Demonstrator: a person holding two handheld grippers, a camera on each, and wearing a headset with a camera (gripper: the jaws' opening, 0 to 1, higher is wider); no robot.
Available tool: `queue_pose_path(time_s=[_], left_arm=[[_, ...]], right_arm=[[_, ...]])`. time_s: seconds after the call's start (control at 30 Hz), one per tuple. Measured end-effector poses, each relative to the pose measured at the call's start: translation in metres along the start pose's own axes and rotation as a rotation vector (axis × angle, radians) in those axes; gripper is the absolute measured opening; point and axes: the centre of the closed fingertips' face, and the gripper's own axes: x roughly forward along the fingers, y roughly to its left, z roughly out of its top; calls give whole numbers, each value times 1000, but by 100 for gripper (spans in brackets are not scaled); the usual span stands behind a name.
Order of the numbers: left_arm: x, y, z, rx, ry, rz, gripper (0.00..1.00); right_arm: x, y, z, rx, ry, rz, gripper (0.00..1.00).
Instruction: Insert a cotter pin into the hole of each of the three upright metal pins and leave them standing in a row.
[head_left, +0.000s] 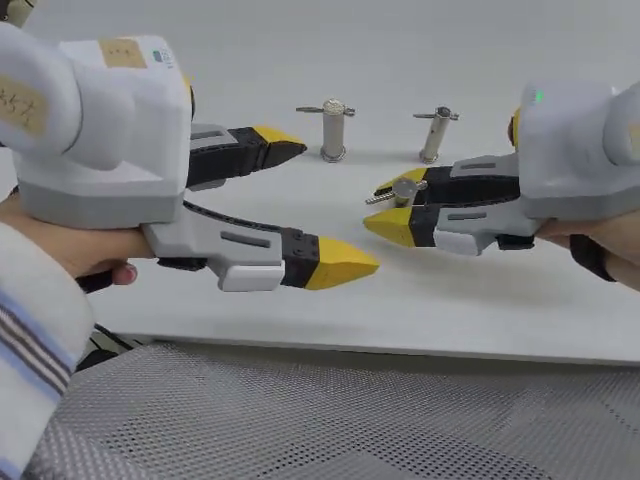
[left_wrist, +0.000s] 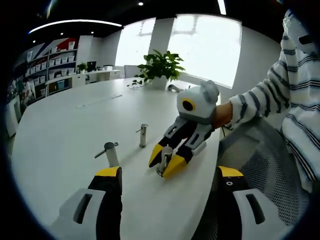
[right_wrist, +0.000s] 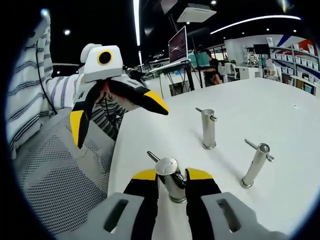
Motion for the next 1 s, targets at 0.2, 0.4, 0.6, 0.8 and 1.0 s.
queue_pose_path(time_s=[0.2, 0.4, 0.6, 0.8, 1.0], left_arm=[[1, 0, -4, -2, 19, -2, 74], [1, 0, -3, -2, 16, -1, 73], [-1, 1, 1, -11, -8, 7, 71], [-9, 14, -4, -10, -8, 22, 72], [-9, 9, -6, -21, 7, 34, 72]], right_arm=[[0, -1, 1, -15, -9, -19, 14], [1, -3, 3, -29, 5, -59, 12], [-2, -10, 7, -36, -2, -128, 9], [-16, -18, 1, -80, 32, -179, 9], [-37, -34, 2, -68, 26, -243, 9]])
